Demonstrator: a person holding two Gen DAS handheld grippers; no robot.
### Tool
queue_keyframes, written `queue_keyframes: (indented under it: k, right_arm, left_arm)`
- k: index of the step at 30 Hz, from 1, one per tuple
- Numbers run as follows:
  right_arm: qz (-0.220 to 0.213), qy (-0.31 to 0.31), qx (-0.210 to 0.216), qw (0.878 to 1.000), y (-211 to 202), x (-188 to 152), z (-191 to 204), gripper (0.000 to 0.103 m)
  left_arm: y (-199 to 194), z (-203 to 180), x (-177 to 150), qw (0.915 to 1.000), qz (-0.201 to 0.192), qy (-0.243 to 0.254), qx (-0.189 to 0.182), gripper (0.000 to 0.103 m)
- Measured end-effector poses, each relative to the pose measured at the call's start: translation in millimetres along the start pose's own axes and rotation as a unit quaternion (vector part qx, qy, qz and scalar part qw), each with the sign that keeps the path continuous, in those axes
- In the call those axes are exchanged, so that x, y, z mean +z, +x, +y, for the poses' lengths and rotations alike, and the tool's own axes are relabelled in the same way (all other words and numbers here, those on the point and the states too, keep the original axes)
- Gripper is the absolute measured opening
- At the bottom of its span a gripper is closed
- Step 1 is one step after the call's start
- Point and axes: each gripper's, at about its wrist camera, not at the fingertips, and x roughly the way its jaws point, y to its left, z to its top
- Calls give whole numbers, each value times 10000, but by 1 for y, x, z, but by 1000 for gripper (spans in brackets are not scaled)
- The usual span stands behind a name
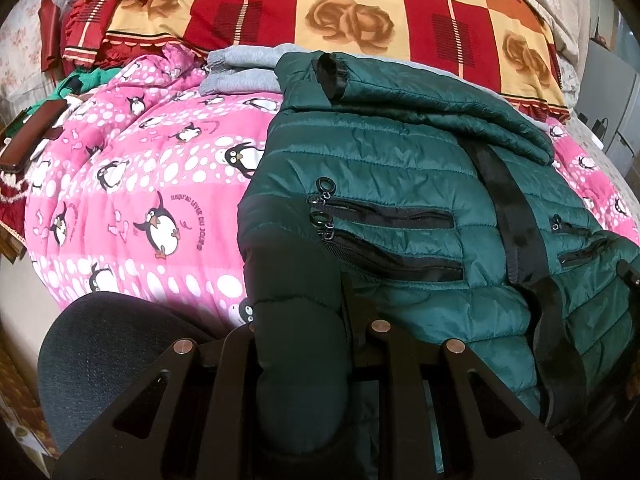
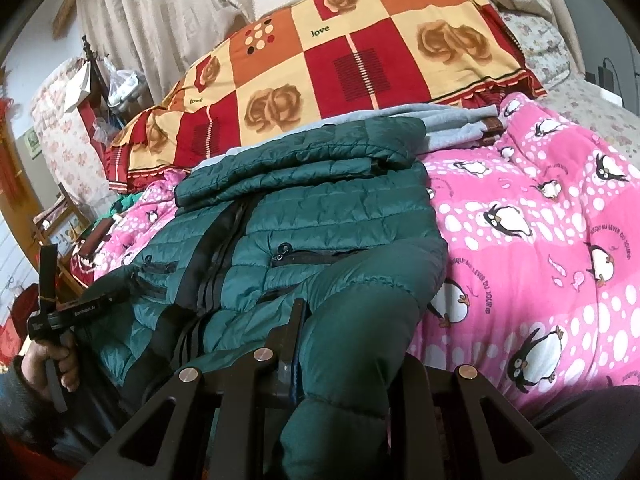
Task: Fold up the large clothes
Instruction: 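Close both grippers on the jacket side edge and hold it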
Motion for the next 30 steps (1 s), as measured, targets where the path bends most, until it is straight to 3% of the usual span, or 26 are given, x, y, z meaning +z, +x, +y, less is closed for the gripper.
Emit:
queue_keyframes:
  k: [15,19,30]
  right_arm:
    - [13,-160,-142,9998,-2,0,5,18]
    - [-142,-309,-137,9993,-16,-1,13,18]
    - [-377,-440,8,9983,-77,-10,21,18]
  left_arm:
    - [-1,2,0,10000,-20,-32,-34,17]
    - [-16,6,0,9995,-244,-121,-159,16]
    - [-62,36,-6,9956,-339,-592,-648,16]
